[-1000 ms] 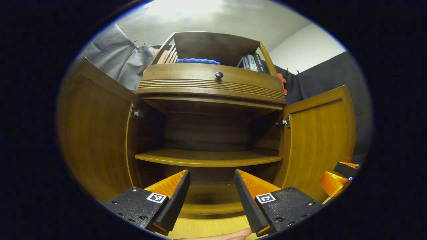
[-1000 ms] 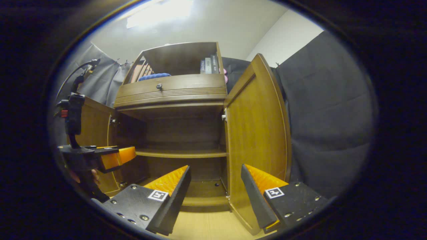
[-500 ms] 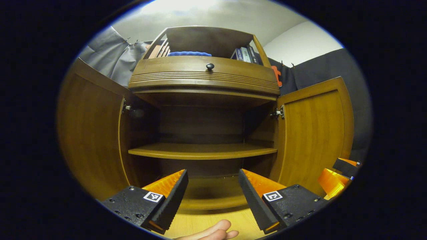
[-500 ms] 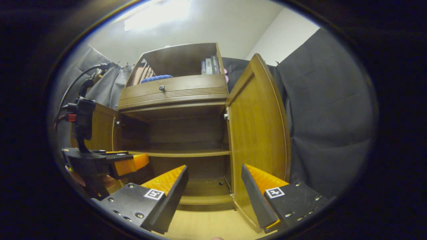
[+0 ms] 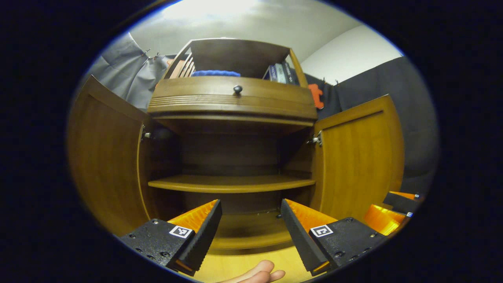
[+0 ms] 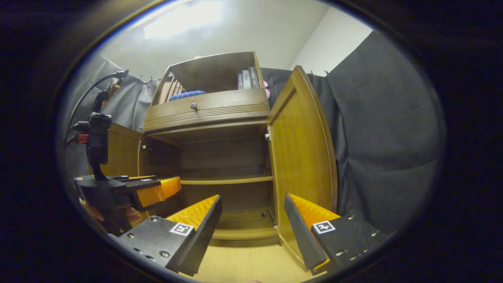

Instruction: Open the right door of the double-door shoe cabinet with the right hand, and open the left door with the left hand.

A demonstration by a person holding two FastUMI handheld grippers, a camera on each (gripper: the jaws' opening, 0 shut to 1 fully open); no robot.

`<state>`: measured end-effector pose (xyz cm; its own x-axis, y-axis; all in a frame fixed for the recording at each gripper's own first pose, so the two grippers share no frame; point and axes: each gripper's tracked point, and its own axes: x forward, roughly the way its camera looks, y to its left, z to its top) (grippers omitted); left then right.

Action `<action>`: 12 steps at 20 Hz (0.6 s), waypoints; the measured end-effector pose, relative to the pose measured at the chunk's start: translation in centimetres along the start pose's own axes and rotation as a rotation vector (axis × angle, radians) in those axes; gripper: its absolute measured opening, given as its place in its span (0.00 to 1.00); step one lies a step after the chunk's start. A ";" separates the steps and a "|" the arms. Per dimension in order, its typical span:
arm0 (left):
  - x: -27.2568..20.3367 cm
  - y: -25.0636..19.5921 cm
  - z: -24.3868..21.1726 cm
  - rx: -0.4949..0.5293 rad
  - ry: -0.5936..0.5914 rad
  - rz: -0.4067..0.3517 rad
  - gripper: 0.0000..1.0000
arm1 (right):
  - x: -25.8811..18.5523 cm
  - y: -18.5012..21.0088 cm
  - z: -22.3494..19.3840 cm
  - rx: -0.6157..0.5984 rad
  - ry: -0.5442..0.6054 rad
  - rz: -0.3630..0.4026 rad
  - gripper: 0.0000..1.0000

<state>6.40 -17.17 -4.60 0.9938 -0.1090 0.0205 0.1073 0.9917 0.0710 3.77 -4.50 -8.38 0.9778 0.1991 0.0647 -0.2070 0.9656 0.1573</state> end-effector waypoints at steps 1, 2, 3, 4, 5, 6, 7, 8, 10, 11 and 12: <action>-0.4 -0.4 0.0 -0.011 0.000 -0.014 0.92 | -0.2 0.0 0.2 0.004 -0.004 0.003 0.95; -0.7 -0.9 0.0 -0.020 0.002 -0.026 0.92 | -0.5 0.0 0.2 0.010 -0.005 0.006 0.95; -1.1 -1.3 0.1 -0.022 0.001 -0.032 0.92 | -0.7 0.1 0.3 0.014 -0.006 0.011 0.95; -1.4 -1.6 0.2 -0.019 -0.001 -0.030 0.92 | -1.2 0.2 0.4 0.016 -0.008 0.017 0.95; -1.8 -1.8 0.4 -0.014 -0.006 -0.026 0.92 | -1.5 0.1 0.7 0.017 -0.013 0.021 0.95; -2.2 -2.2 0.3 -0.011 -0.007 -0.027 0.93 | -2.2 0.0 1.2 0.017 -0.024 0.025 0.95; -2.7 -2.6 0.5 -0.017 -0.013 -0.027 0.94 | -2.8 -0.1 1.8 0.020 -0.040 0.027 0.92; -3.1 -3.1 0.4 -0.020 -0.012 -0.033 0.92 | -3.4 -0.2 2.4 0.026 -0.058 0.028 0.95; -4.1 -4.2 0.4 -0.024 -0.004 -0.048 0.92 | -4.5 -0.6 3.6 0.041 -0.087 0.029 0.97; -4.6 -4.4 0.4 -0.023 0.001 -0.048 0.92 | -5.0 -0.5 4.0 0.045 -0.096 0.032 0.94; -5.1 -4.5 0.5 -0.022 0.002 -0.046 0.92 | -5.5 -0.5 4.4 0.045 -0.104 0.034 0.94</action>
<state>0.87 -21.12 -4.48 0.9879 -0.1542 0.0157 0.1533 0.9869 0.0497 -1.62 -6.81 -4.49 0.9621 0.2112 0.1728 -0.2439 0.9494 0.1976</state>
